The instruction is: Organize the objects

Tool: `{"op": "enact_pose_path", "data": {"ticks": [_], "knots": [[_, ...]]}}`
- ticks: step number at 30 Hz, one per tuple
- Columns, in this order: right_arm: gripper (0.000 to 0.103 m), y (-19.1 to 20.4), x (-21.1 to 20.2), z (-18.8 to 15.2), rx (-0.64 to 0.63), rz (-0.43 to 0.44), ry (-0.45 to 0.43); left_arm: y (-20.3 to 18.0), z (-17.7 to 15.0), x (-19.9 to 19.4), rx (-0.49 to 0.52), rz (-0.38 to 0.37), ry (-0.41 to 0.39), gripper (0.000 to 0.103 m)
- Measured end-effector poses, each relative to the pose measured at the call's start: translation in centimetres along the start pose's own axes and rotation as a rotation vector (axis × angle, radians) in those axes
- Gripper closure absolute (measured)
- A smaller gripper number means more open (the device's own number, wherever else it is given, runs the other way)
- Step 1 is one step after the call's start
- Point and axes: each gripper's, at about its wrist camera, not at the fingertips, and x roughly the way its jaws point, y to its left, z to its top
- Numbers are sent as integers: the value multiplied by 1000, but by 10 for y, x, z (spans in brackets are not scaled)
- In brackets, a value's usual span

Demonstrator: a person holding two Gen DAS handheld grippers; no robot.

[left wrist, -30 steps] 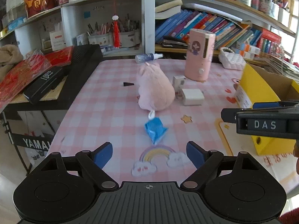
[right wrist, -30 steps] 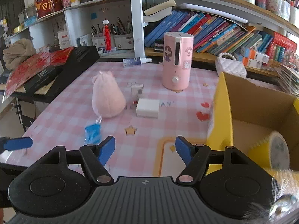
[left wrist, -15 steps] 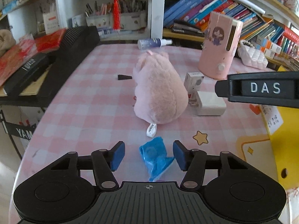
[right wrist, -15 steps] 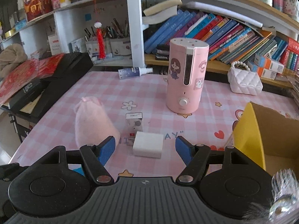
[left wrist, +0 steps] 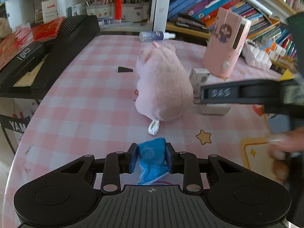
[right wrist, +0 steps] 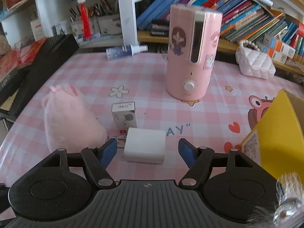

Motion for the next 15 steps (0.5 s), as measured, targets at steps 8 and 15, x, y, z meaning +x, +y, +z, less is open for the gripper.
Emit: {"op": "enact_pose_path", "data": {"ticks": [8, 15], "knots": [[31, 3, 26, 3, -8, -8, 51, 7, 0, -13, -9, -23, -7, 75], [48, 3, 32, 3, -17, 3, 51, 10, 0, -18, -9, -29, -16, 75]]}}
